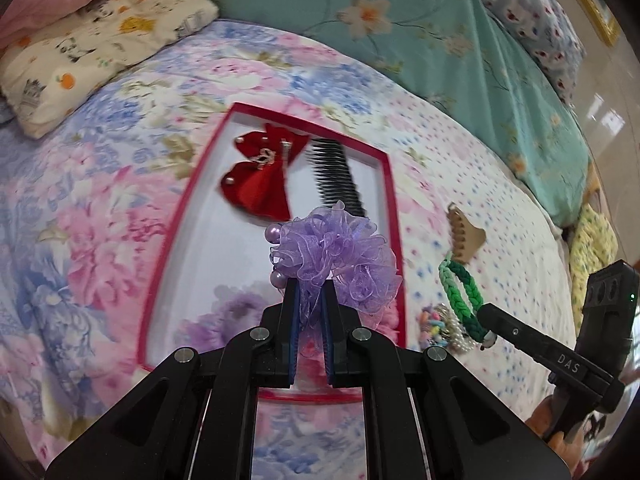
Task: Organize jewelry
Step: 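Lower the purple scrunchie and green braided clip into the box and release both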
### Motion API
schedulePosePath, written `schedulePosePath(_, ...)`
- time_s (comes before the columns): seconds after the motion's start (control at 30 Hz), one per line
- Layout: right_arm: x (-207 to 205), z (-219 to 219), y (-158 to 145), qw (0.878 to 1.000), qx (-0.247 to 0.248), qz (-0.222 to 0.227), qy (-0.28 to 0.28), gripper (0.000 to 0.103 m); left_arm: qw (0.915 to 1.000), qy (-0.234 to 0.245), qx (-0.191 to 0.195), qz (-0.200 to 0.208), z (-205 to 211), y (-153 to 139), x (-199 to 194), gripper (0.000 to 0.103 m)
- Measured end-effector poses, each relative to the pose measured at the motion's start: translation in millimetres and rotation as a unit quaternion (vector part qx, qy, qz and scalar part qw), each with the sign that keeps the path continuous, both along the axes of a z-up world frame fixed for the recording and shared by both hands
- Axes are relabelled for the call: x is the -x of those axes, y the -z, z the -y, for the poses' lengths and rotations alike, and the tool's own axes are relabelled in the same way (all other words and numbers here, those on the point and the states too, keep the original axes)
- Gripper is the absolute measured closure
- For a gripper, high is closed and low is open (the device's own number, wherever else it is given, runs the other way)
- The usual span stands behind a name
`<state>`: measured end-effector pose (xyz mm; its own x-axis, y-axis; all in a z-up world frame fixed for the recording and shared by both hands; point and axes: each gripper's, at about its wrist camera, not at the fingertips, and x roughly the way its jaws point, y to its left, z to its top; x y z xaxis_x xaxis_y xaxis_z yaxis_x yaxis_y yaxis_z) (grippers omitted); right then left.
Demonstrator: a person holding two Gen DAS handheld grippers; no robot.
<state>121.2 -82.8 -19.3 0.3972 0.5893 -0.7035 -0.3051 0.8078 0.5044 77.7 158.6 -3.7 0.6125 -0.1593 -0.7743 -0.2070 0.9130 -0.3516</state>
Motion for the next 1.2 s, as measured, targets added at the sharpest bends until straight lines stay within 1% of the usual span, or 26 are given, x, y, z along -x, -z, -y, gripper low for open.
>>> schedulePosePath(0.2,-15.3,-29.9,0.4,1.000,-0.003,0.005,-0.008,0.093,0.9999,-0.012,-0.005,-0.004,-15.9,2.6,-6.4,0.095)
schedulePosePath(0.37,-29.7,-53.6,6.3,1.000,-0.001,0.000,-0.016,0.093,0.9997,-0.020,-0.013,-0.010,-27.5,7.3,-15.2,0.095)
schedulePosePath(0.63,-57.2,-83.3,22.7,1.000,0.017,-0.006,-0.017,0.093,0.9987,-0.027,-0.022,-0.038,-44.5,30.2,-39.8,0.095)
schedulePosePath(0.73,-63.5,-90.1,32.7,0.999,0.023,-0.016,-0.021,0.093,0.9983,-0.028,-0.019,-0.047,-48.0,39.8,-44.7,0.095)
schedulePosePath(0.9,-66.7,-96.4,42.5,0.999,0.037,-0.018,-0.023,0.092,0.9978,-0.028,-0.020,-0.056,-49.7,51.6,-54.1,0.095)
schedulePosePath(1.03,-69.2,-97.6,46.4,0.999,0.036,-0.022,-0.024,0.089,0.9974,-0.025,-0.027,-0.062,-47.4,57.1,-59.8,0.092)
schedulePosePath(1.2,-72.1,-94.9,50.5,0.999,0.032,-0.029,-0.022,0.088,0.9972,-0.026,-0.031,-0.062,-48.5,58.1,-58.9,0.084)
